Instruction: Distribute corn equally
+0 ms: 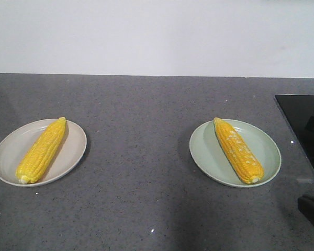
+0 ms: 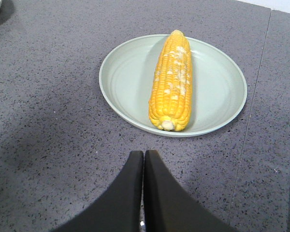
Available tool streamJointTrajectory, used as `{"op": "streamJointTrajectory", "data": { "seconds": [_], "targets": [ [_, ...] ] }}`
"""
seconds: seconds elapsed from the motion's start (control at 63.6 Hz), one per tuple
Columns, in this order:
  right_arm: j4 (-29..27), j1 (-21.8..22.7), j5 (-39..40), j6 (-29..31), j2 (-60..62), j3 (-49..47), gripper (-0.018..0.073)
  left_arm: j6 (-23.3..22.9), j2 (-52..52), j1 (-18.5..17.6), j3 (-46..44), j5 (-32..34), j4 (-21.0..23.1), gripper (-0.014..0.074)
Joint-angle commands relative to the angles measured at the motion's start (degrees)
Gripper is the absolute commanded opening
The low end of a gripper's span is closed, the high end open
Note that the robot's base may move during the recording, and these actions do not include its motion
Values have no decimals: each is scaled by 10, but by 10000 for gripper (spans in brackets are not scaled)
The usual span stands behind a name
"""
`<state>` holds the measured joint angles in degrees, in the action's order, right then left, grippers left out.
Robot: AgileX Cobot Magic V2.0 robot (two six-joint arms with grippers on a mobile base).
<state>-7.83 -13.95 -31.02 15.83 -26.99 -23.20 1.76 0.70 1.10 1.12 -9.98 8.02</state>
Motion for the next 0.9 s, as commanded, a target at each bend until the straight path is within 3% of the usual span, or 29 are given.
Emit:
{"op": "streamJointTrajectory", "data": {
  "seconds": [0.0, 0.377, 0.598, 0.708, 0.881],
  "targets": [
    [0, 0, 36, 2, -2, -14, -5, 2, 3, -3, -13, 38, 6, -6],
    [14, 0, 41, 23, 23, -6, -5, 2, 3, -3, -13, 37, 6, -6],
    [-7, 0, 181, 8, 114, 107, -5, 2, 3, -3, -13, 37, 6, -6],
    [-6, 6, 223, -21, 159, 152, -5, 2, 3, -3, -13, 37, 6, -6],
    [21, 39, 257, -114, 225, 223, -5, 2, 3, -3, -13, 37, 6, -6]
  ]
}}
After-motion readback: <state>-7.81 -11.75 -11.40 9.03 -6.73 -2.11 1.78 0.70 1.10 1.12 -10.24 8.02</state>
